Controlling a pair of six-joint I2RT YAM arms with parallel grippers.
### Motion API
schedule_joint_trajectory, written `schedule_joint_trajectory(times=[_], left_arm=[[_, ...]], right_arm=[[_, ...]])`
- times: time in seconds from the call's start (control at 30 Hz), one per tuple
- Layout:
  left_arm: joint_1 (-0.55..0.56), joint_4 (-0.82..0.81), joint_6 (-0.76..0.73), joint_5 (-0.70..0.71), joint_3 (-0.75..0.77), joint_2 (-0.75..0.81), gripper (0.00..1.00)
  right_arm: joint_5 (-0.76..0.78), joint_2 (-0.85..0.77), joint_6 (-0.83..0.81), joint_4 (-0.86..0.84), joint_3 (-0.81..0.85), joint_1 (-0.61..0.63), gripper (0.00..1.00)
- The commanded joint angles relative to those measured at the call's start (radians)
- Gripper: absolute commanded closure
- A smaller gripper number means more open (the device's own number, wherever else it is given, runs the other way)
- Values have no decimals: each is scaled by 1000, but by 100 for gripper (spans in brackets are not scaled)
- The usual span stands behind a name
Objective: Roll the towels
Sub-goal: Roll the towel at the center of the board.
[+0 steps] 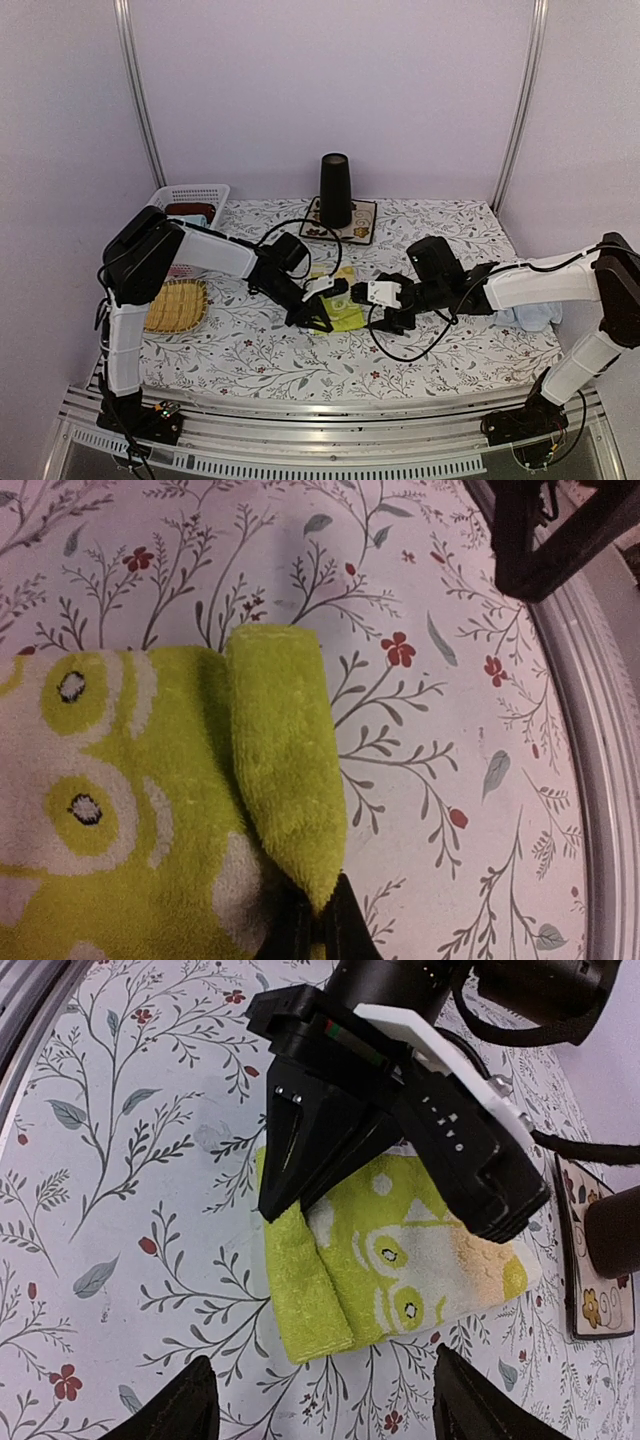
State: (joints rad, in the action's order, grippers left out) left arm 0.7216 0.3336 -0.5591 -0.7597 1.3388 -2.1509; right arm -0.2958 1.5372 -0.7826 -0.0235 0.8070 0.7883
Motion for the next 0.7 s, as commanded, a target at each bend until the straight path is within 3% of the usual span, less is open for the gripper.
schedule_joint_trajectory(times=[0.0,0.3,0.67], left_arm=[[-21,81,51,-74,35,-32,100],[-70,131,119,-214,83,-84,100],[-76,137,151,-220,99,-106,100]], right_arm=[[103,67,-111,-59,19,51,28],[182,174,-151,-129,28,120,37],[306,291,-110,-216,66,173,41]])
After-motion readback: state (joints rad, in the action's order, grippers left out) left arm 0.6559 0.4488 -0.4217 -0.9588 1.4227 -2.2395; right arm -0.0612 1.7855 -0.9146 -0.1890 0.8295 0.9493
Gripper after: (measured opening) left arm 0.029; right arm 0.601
